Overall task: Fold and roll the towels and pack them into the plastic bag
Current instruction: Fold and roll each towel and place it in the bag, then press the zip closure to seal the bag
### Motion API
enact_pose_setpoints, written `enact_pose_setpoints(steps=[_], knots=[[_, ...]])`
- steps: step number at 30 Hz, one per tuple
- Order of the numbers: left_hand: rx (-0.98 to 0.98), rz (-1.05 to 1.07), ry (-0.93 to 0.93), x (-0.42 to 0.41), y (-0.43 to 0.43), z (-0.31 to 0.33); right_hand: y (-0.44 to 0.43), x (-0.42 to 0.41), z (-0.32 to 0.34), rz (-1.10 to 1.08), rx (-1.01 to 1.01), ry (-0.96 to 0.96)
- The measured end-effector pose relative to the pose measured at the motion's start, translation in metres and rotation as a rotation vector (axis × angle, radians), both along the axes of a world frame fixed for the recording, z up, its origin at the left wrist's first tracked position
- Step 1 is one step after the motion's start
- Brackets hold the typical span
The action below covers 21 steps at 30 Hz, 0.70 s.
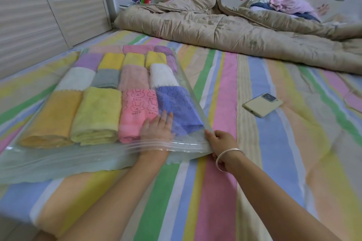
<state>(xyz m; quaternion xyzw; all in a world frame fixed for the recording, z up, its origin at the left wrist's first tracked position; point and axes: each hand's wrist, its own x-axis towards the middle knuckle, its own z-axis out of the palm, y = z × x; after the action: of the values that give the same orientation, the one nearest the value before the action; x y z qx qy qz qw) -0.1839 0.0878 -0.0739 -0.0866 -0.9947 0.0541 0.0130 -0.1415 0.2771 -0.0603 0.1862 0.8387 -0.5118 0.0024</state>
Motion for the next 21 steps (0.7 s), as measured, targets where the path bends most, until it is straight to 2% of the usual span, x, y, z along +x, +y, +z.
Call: enact_pose_setpoints(steps=[3, 5, 8, 11, 13, 15, 16, 18, 20, 21], knots=[[-0.092, 0.010, -0.004, -0.004, 0.002, 0.010, -0.006, 0.014, 0.006, -0.018, -0.070, -0.001], [-0.054, 0.009, 0.016, 0.004, 0.002, 0.007, -0.009, 0.027, 0.012, -0.021, -0.098, 0.000], [0.223, -0.084, 0.189, 0.042, -0.005, 0.013, -0.011, 0.062, 0.016, 0.002, -0.149, -0.029], [0.244, -0.201, 0.258, 0.100, -0.022, 0.002, -0.007, 0.102, 0.020, 0.061, -0.274, -0.098], [0.432, -0.343, 0.277, 0.146, -0.026, -0.002, -0.003, 0.119, 0.027, 0.106, -0.369, -0.136], [0.822, -0.421, 0.212, 0.188, -0.012, 0.003, 0.001, 0.127, 0.032, 0.120, -0.439, -0.152], [0.998, -0.396, 0.147, 0.208, 0.000, 0.010, 0.003, 0.130, 0.033, 0.115, -0.460, -0.159], [1.217, -0.215, 0.030, 0.234, 0.023, 0.018, 0.005, 0.136, 0.033, 0.122, -0.432, -0.164], [1.263, -0.010, -0.084, 0.243, 0.041, 0.024, 0.007, 0.142, 0.032, 0.154, -0.361, -0.155], [1.300, 0.083, -0.203, 0.242, 0.050, 0.029, 0.008, 0.145, 0.032, 0.169, -0.344, -0.140]])
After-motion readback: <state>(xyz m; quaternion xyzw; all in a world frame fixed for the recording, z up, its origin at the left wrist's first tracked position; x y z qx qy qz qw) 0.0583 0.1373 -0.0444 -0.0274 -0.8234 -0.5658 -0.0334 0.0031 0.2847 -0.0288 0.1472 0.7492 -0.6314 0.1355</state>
